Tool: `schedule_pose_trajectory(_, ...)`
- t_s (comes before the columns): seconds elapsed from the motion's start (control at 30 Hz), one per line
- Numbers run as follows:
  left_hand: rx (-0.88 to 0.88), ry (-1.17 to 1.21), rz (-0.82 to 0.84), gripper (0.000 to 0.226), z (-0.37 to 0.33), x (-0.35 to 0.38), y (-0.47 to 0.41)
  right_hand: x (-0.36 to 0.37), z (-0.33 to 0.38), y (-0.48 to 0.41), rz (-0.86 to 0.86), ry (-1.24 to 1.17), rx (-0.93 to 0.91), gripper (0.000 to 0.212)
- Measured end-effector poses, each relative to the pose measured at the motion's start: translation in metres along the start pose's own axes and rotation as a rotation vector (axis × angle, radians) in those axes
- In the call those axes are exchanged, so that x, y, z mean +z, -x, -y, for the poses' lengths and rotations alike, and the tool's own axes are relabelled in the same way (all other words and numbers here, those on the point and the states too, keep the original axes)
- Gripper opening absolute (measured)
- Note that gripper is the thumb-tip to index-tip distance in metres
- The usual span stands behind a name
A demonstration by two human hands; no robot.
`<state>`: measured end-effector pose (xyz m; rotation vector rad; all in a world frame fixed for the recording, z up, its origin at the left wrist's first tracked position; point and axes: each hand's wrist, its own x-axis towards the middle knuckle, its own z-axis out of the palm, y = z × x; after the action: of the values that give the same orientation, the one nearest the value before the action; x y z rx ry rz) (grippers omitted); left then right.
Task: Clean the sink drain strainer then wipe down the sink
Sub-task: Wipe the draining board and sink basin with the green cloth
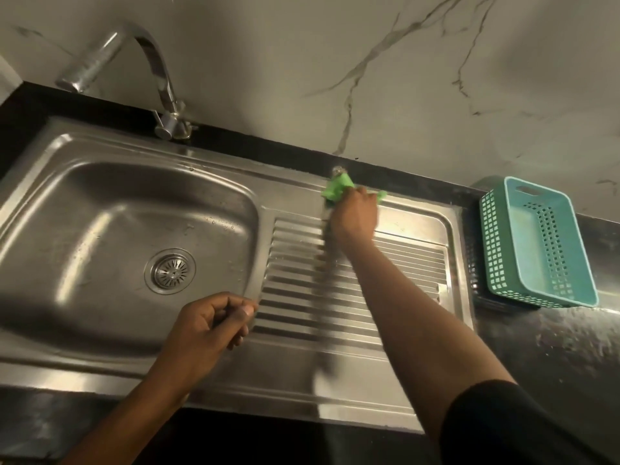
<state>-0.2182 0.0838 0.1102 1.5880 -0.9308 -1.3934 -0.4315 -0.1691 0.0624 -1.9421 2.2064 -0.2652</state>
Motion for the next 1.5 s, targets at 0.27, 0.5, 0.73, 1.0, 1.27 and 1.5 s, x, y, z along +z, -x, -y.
schedule_pose_trajectory(0.27, 0.043, -0.039, -0.037, 0.021, -0.002, -0.002, -0.001, 0.021, 0.087, 0.01, 0.153, -0.02, -0.451, 0.027)
schedule_pose_trajectory(0.5, 0.003, -0.019, -0.041, 0.017, 0.001, -0.003, -0.01, -0.023, -0.122, -0.002, -0.026, 0.15, -0.233, 0.024)
schedule_pose_trajectory(0.73, -0.012, -0.036, -0.005, 0.018, 0.002, -0.013, -0.012, -0.034, -0.16, 0.022, -0.162, 0.006, 0.203, 0.024)
schedule_pose_trajectory(1.0, -0.007, -0.017, -0.011, 0.022, -0.002, -0.018, -0.007, 0.032, 0.078, 0.073, 0.056, -0.225, -0.247, 0.015)
schedule_pose_trajectory(1.27, 0.046, 0.027, -0.017, 0.022, -0.017, -0.01, -0.007, 0.021, 0.049, 0.081, 0.126, -0.102, -0.384, 0.021)
schedule_pose_trajectory(1.5, 0.039, -0.003, 0.055, 0.021, -0.013, 0.004, -0.005, -0.023, -0.126, 0.066, 0.007, -0.034, 0.062, 0.017)
